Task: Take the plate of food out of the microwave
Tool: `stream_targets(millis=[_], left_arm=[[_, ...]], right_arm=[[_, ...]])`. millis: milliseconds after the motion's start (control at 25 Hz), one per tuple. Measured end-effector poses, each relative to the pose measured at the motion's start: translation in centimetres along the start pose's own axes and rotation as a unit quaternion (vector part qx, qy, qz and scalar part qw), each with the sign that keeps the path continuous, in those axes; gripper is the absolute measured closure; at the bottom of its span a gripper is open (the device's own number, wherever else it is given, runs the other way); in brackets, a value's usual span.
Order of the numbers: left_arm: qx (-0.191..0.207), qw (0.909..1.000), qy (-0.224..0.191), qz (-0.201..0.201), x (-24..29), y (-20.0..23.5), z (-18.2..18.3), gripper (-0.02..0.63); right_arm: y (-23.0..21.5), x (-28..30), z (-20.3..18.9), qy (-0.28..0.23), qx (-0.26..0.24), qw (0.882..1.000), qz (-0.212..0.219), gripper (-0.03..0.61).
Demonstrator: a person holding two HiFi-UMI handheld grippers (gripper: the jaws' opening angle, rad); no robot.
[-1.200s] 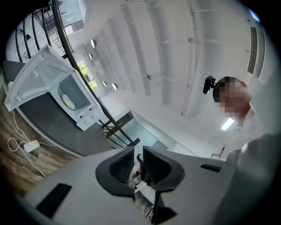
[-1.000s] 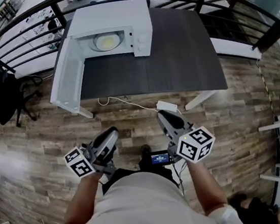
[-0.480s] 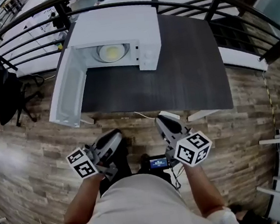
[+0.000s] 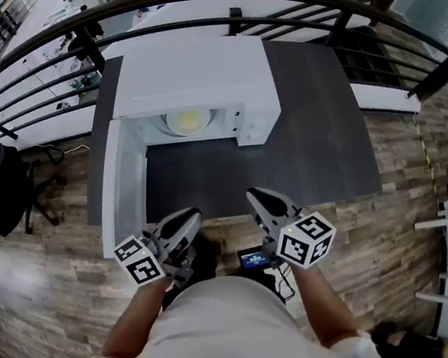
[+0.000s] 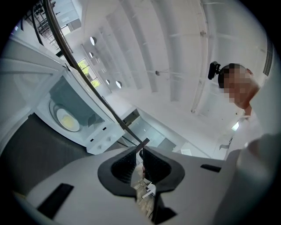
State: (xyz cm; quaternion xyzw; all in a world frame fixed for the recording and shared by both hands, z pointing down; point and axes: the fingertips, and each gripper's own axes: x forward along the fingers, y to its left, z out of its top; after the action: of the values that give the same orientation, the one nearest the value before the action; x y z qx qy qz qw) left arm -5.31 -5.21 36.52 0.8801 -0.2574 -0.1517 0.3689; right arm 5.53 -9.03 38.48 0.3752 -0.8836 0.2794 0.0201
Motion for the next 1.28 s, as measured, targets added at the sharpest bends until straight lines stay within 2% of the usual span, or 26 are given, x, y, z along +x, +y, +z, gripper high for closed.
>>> stream_targets(millis=[240,480,720,960,1280], left_arm=[[-0.005,0.9995,0.03,-0.003,-0.9,3.3,2.8,0.569],[-0.013,0.9996,0.025,0.0,-0.8,4.3,3.9,0.569],[0.004,0.9982,-0.012,0.058,-0.5,6.7,5.4,0.569],[0.011,0.9929,-0.04,0.111,0.1,7.1,5.3,0.569],[0.007,0.9898,-0.027,0.14,3.2,7.9,3.1,0.571]], right_arm=[[0.9,4.8,1.3,-0.004,0.001,1.0,-0.022,0.568],[0.9,6.4,1.8,0.004,-0.002,0.999,-0.035,0.568],[-1.0,8.9,2.6,0.025,-0.01,1.0,-0.011,0.568],[-1.9,10.1,3.1,0.061,-0.018,0.998,0.024,0.568],[-4.8,11.4,2.4,0.093,-0.014,0.994,0.054,0.568]])
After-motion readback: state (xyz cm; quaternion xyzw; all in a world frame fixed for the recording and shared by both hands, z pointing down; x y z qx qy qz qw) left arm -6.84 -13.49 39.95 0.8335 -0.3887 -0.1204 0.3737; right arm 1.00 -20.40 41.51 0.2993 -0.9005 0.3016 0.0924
